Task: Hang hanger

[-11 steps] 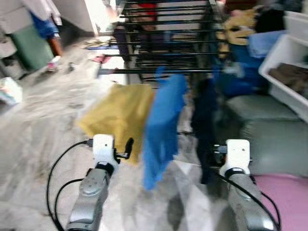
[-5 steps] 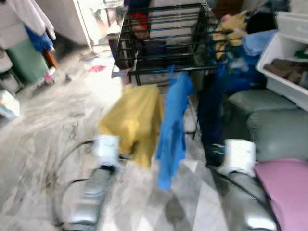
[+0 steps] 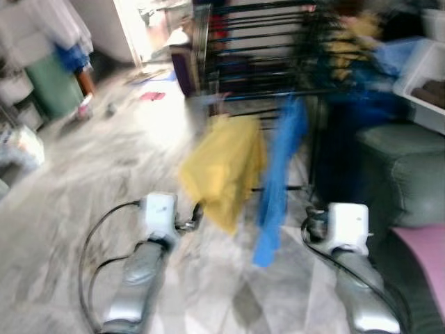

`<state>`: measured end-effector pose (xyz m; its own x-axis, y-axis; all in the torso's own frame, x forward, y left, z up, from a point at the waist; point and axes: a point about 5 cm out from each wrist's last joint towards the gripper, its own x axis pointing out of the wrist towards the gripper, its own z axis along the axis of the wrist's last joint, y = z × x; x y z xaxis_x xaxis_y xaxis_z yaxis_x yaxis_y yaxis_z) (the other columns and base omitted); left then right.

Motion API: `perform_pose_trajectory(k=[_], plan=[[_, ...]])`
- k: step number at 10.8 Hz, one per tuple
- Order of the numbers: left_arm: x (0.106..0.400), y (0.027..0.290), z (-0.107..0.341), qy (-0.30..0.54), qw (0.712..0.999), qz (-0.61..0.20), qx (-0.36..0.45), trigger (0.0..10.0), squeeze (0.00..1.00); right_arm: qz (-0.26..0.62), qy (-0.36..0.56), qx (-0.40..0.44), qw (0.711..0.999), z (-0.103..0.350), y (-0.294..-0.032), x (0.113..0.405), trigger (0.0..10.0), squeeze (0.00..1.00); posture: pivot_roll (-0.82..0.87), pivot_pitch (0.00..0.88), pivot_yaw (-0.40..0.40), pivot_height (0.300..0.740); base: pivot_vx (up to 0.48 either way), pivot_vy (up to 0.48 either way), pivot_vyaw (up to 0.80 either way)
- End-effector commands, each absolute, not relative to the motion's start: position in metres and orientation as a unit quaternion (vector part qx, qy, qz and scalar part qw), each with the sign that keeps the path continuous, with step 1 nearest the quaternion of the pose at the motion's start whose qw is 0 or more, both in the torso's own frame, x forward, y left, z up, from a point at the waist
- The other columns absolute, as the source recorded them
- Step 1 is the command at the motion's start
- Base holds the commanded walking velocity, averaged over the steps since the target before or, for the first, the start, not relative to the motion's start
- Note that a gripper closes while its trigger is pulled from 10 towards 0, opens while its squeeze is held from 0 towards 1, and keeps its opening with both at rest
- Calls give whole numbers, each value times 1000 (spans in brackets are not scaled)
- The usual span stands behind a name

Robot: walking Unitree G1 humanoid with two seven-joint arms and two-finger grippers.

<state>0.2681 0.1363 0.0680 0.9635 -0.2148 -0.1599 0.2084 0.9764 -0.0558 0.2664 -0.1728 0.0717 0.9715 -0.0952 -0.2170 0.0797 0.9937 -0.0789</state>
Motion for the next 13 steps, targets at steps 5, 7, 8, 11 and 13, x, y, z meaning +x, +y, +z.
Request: perform_pose_trajectory(k=[5,7,8,11,13], plan=[[274,129,72,71,992,-107,-17,10000,0,-46,109,-46,992,75,-179,267,10000,0,-62,0,69,740,0,480,0],[273,129,74,58,993,-102,-20,10000,0,-37,110,-47,992,74,-175,266,10000,0,-60,0,57,740,0,167,0],[272,129,75,53,993,-106,-29,10000,0,-35,109,-48,992,74,-175,267,10000,0,-59,0,54,740,0,0,0],[271,128,75,51,992,-113,-38,10000,0,-30,106,-51,993,77,-176,269,10000,0,-64,0,53,740,0,0,0],[272,136,74,49,994,-91,-29,10000,0,-15,108,-54,992,76,-171,265,10000,0,-62,0,26,740,0,0,0]])
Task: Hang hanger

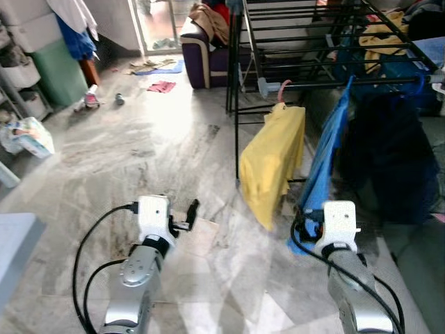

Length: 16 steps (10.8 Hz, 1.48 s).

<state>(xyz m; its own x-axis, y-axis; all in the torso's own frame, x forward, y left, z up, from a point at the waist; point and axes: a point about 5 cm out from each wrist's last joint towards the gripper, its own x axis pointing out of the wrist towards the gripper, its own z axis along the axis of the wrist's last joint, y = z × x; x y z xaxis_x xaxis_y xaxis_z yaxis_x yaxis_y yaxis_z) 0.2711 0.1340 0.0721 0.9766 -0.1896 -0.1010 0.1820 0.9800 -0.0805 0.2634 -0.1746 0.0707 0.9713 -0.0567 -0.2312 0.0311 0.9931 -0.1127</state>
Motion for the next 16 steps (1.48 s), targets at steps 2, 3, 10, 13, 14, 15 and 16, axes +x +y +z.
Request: perform_pose_trajectory(k=[2,3,10,13,14,15,16], plan=[[270,141,76,40,996,-68,-32,10000,0,18,117,-67,991,76,-168,265,10000,0,-38,0,-27,740,0,0,0],[267,144,77,36,997,-56,-33,10000,0,33,114,-74,990,79,-166,267,10000,0,-17,0,-77,740,0,0,456],[263,143,77,44,994,-100,-32,10000,0,-22,115,-54,992,76,-169,257,10000,0,-43,12,22,740,78,0,64],[265,140,77,45,993,-104,-34,10000,0,-21,114,-56,992,77,-169,256,10000,0,-48,11,25,740,320,0,0],[264,139,76,46,993,-107,-34,10000,0,-22,113,-57,992,78,-170,258,10000,0,-51,12,26,740,341,0,0],[264,138,76,48,993,-107,-35,10000,0,-22,112,-59,992,79,-171,258,10000,0,-52,14,23,740,334,0,0],[263,137,75,49,993,-106,-36,10000,0,-22,113,-59,992,78,-171,257,10000,0,-52,14,22,740,337,0,0]])
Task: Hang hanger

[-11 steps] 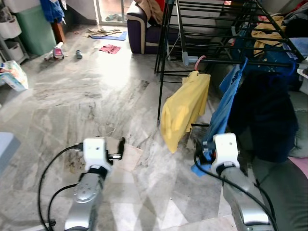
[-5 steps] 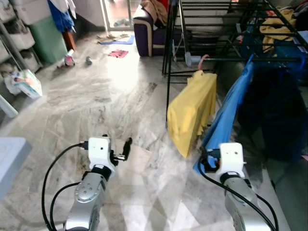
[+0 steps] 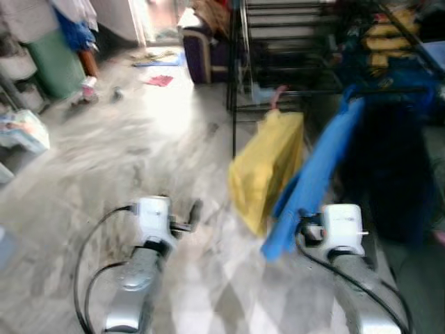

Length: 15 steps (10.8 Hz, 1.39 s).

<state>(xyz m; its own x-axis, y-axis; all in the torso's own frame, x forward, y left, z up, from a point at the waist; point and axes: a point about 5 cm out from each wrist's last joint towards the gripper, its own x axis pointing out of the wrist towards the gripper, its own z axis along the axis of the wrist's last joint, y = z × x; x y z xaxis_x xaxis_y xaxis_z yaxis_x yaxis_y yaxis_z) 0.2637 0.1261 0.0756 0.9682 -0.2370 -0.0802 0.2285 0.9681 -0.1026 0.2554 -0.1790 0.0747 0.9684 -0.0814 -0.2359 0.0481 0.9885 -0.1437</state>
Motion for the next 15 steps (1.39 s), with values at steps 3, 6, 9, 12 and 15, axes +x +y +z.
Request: perform_pose_trajectory(k=[3,6,9,12,15], plan=[[263,144,73,54,996,-69,-15,10000,0,-12,113,-53,992,78,-168,255,10000,0,-50,17,16,740,91,0,0],[249,165,69,61,998,-29,-7,10000,0,11,108,-57,992,80,-170,251,10000,0,-8,16,-29,740,0,0,0],[228,193,64,76,997,-20,27,10000,0,-8,84,-63,994,90,-186,254,10000,0,17,21,-17,740,0,0,0],[245,193,66,76,995,-53,43,10000,0,-50,85,-32,995,88,-189,237,10000,0,-11,27,32,740,0,0,0],[247,188,66,77,994,-71,41,10000,0,-70,98,-17,993,82,-191,223,10000,0,-32,35,63,740,0,0,0]])
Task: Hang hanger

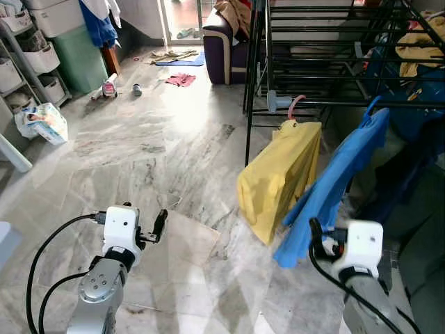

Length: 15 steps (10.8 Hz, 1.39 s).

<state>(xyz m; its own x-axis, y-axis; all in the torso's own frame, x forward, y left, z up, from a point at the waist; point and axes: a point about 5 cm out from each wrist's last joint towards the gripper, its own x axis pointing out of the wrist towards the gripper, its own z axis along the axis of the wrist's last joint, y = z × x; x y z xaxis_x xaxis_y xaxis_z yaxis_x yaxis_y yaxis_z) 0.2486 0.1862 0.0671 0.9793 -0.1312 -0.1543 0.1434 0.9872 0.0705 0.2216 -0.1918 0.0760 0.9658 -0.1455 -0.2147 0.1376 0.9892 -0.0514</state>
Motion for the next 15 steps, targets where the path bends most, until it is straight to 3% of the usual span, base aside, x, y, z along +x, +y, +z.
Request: perform_pose_trajectory(k=[1,10,13,15], plan=[[245,192,61,88,994,-56,35,10000,0,-61,99,-12,993,83,-190,222,10000,0,-40,37,57,740,0,0,0],[244,196,48,105,993,-44,16,10000,0,-42,81,-11,996,88,-187,237,10000,0,-42,25,41,740,0,0,0],[245,207,53,69,996,-31,55,10000,0,-46,77,-14,996,88,-187,238,10000,0,-40,27,40,740,0,0,0],[245,243,82,6,992,77,101,10000,0,-50,72,-16,996,90,-189,239,10000,0,-39,31,34,740,0,0,0]])
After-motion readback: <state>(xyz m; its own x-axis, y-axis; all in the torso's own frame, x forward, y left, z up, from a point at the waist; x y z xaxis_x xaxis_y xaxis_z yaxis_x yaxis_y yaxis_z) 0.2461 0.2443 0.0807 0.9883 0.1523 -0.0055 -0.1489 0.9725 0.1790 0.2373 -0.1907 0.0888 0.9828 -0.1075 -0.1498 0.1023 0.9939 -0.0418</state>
